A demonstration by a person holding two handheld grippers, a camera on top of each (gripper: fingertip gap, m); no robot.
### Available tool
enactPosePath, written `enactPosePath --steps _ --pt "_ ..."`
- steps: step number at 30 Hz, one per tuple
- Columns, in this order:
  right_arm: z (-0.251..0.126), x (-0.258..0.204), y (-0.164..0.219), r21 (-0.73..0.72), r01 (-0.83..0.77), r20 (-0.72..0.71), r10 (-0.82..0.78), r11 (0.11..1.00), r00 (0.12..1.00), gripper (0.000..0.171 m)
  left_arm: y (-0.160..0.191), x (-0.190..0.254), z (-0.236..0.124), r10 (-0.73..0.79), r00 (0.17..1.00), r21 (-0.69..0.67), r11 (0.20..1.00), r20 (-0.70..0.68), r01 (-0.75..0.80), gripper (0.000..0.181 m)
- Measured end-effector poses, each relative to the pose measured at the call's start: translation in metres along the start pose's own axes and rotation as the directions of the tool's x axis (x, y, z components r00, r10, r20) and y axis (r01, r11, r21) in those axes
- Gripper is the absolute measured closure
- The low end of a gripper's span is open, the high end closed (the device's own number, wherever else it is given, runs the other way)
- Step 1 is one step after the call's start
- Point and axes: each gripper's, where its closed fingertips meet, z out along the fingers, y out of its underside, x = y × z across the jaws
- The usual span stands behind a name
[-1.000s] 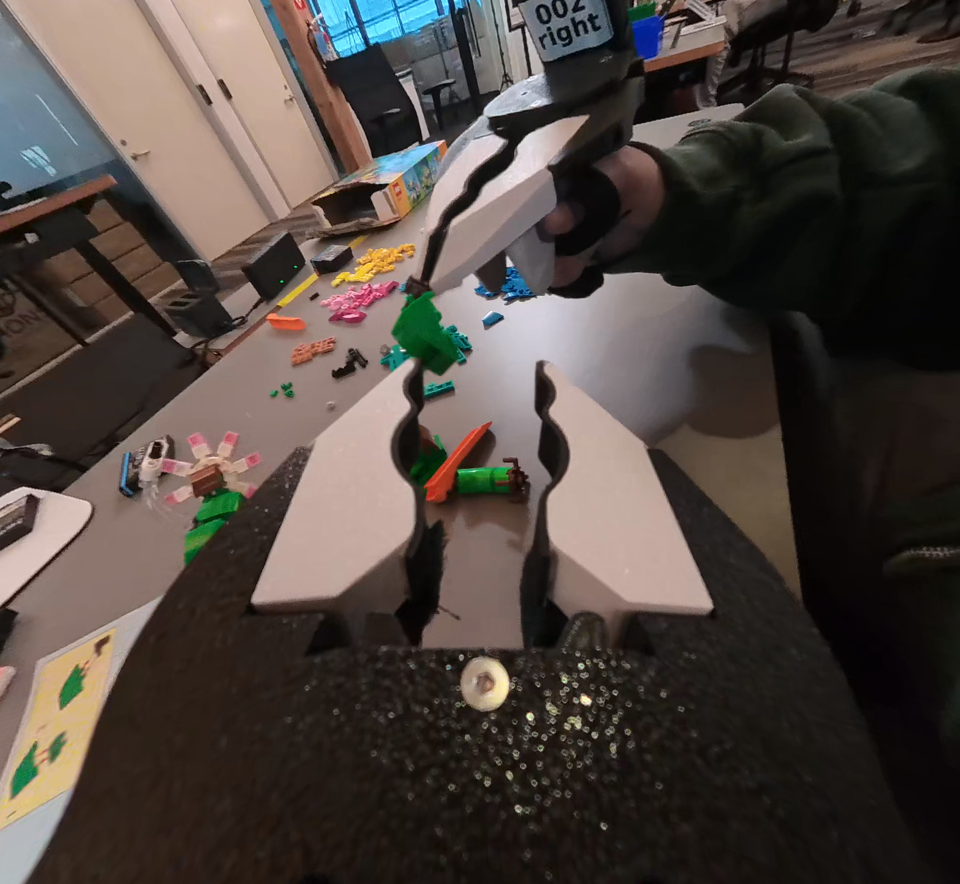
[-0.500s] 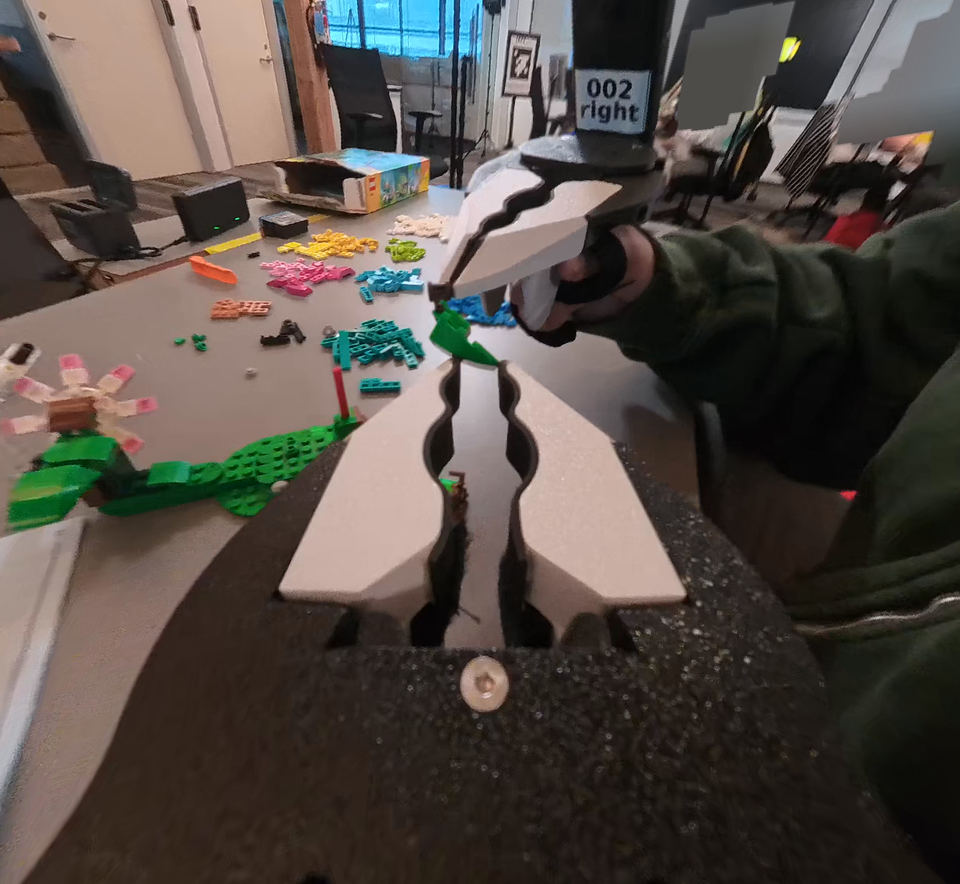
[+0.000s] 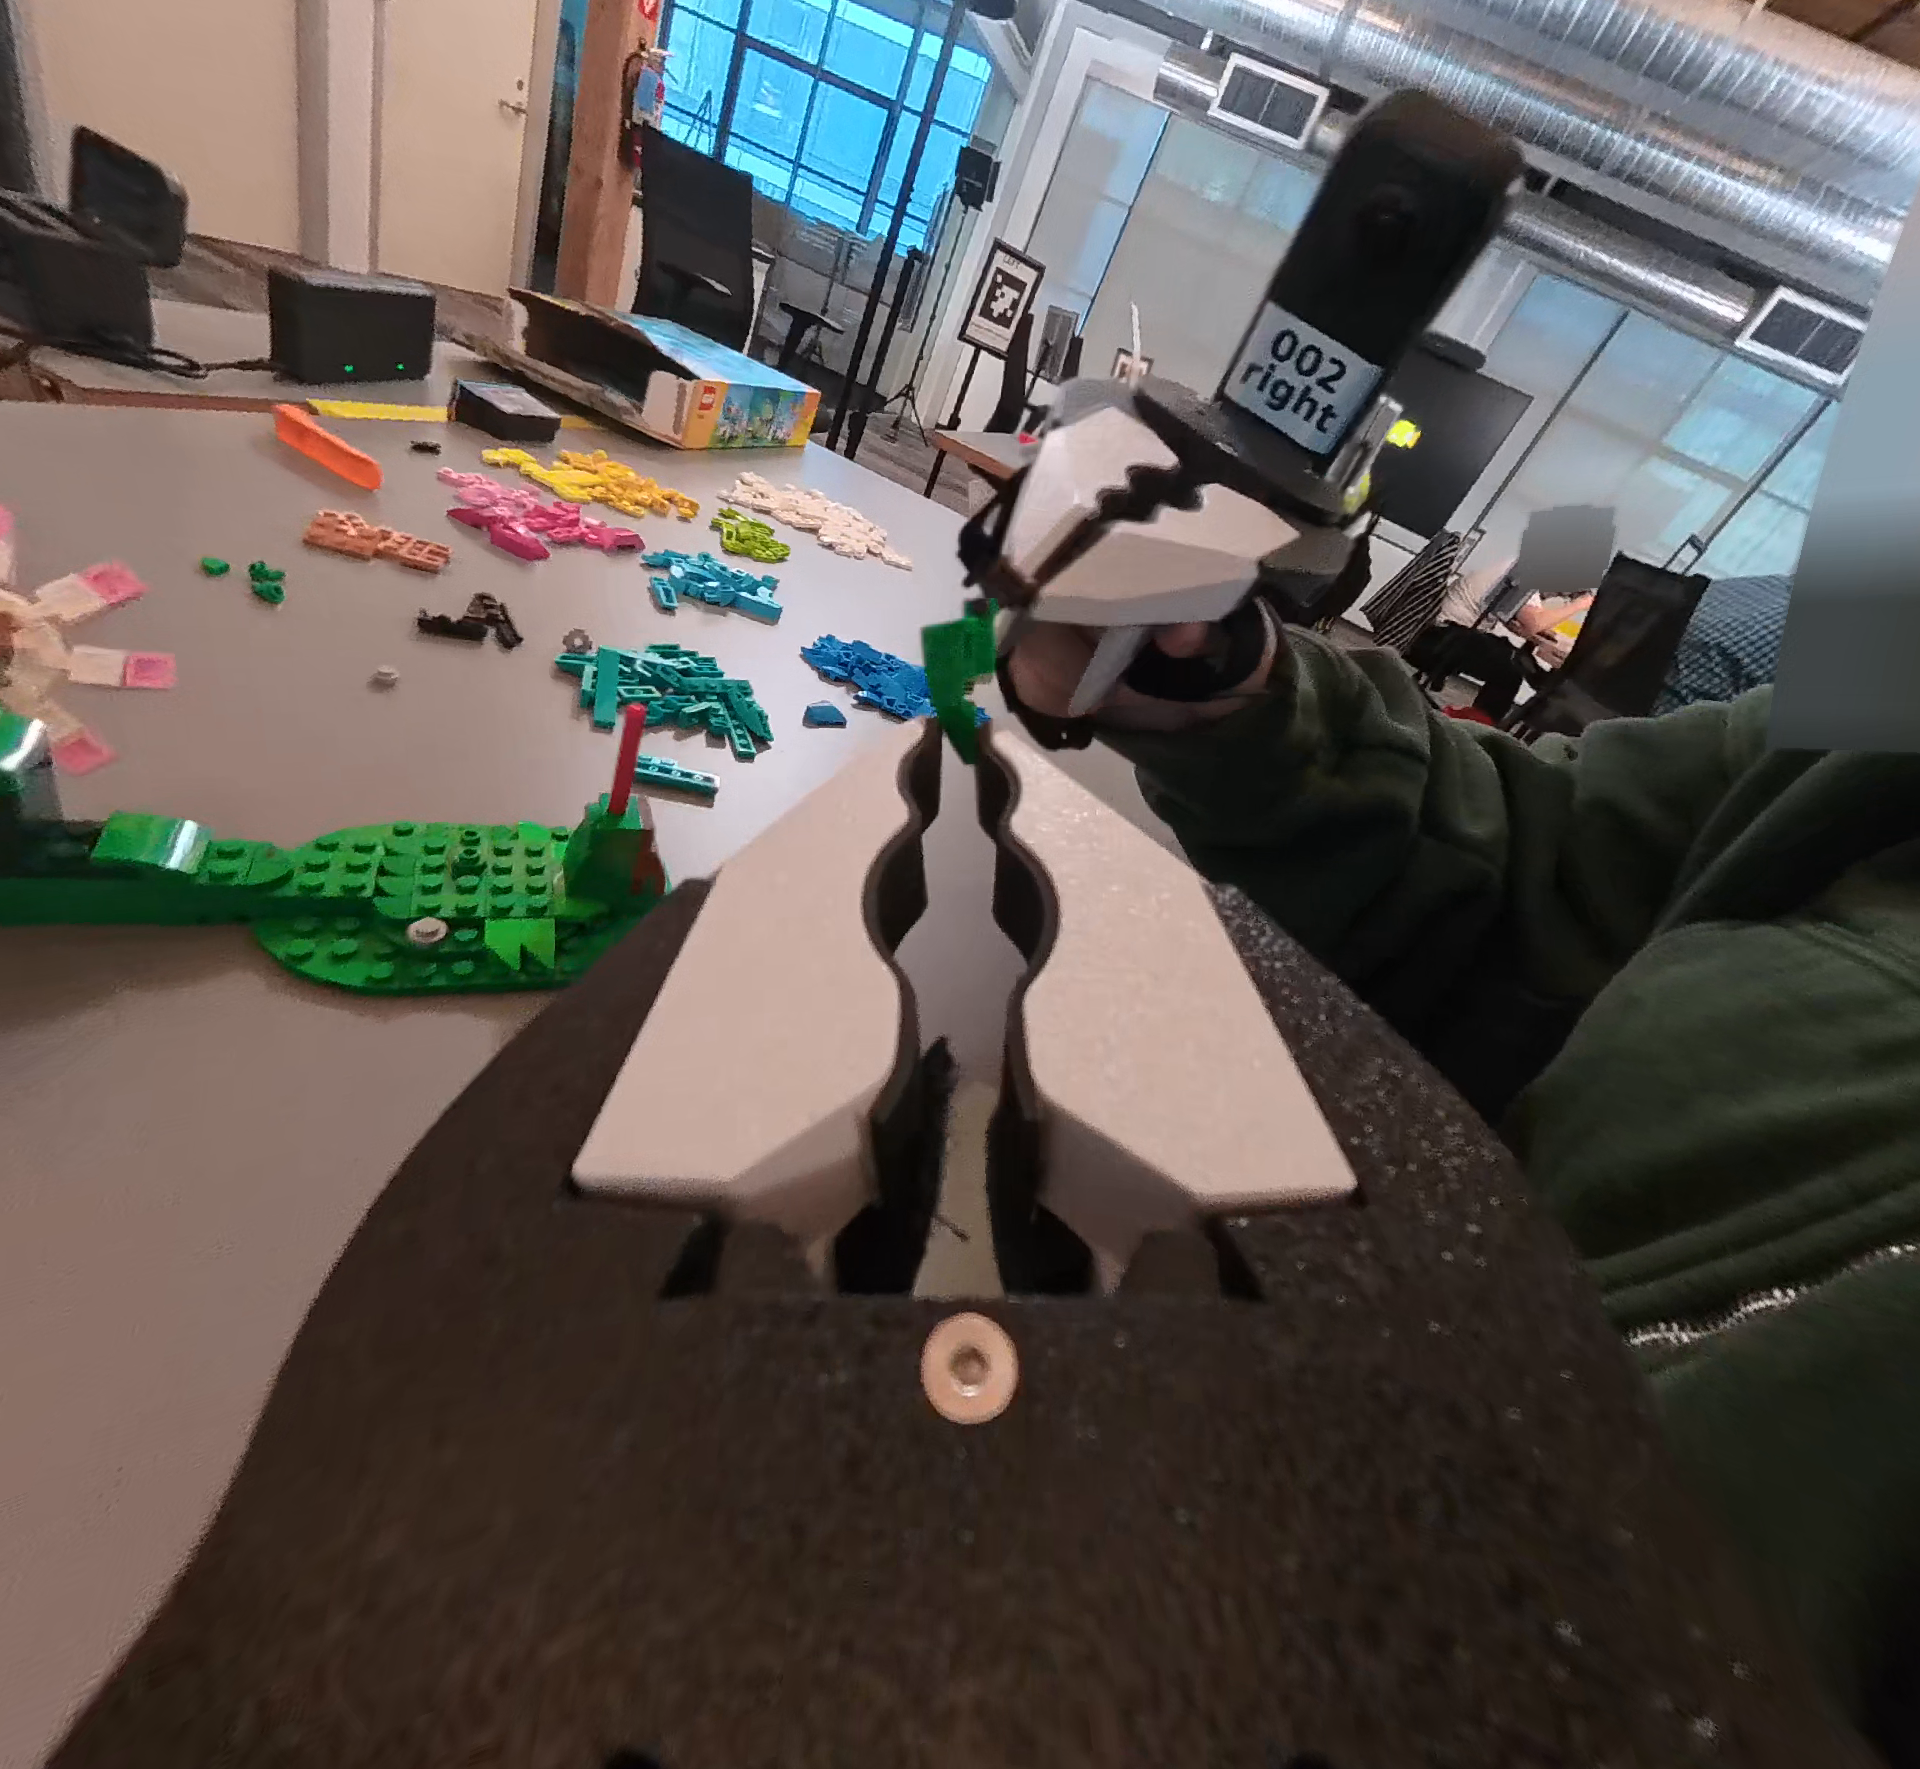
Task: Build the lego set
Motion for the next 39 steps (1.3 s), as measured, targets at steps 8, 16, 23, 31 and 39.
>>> enactPosePath --steps 8,16,23,31,39 --pt "0.004 -0.002 0.002 -0.038 0.176 -0.066 -0.178 0.984 0.982 0.156 0.0 -0.003 -0.001 0.007 0.999 -0.028 1.0 0.039 -0.006 0.179" --pt "0.005 0.002 0.002 -0.094 0.319 -0.15 -0.33 0.943 0.932 0.165 0.003 -0.005 0.0 -0.03 0.998 -0.037 0.999 0.056 0.032 0.179" --pt "0.007 0.005 0.007 -0.266 0.594 -0.226 -0.648 0.76 0.728 0.165 0.007 -0.005 0.004 -0.172 0.984 -0.031 0.984 0.048 0.174 0.179" --pt "0.006 0.008 0.004 -0.282 0.649 -0.258 -0.708 0.706 0.658 0.164 0.004 0.006 0.005 -0.234 0.97 -0.018 0.972 -0.064 0.233 0.172" --pt "-0.004 -0.01 -0.019 0.079 0.49 -0.205 -0.467 0.868 0.86 0.165 -0.015 0.028 0.005 -0.296 0.919 0.04 0.948 -0.259 0.317 0.139"
